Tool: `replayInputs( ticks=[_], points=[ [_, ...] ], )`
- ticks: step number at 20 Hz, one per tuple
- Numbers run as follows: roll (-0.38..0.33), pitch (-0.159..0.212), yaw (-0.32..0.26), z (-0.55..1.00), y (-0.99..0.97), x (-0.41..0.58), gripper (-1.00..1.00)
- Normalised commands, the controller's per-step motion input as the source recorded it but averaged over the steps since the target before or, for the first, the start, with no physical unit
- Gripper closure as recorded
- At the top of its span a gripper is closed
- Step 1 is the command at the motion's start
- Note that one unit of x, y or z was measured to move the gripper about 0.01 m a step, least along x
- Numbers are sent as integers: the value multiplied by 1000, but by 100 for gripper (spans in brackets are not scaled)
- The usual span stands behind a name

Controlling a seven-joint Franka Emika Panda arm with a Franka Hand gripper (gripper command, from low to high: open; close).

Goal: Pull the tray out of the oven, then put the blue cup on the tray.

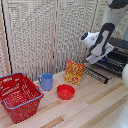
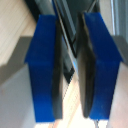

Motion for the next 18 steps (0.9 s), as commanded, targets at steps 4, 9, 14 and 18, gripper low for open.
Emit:
replayInputs(
  ticks=[4, 9, 14, 18],
  points=[
    [200, -55, -69, -44, 699, 151, 100],
    [43, -31, -63, -278, 676, 134, 100],
    [3, 6, 47, -24, -43, 162, -100],
    [55, 32, 31, 172, -262, 99, -100]
  ],
)
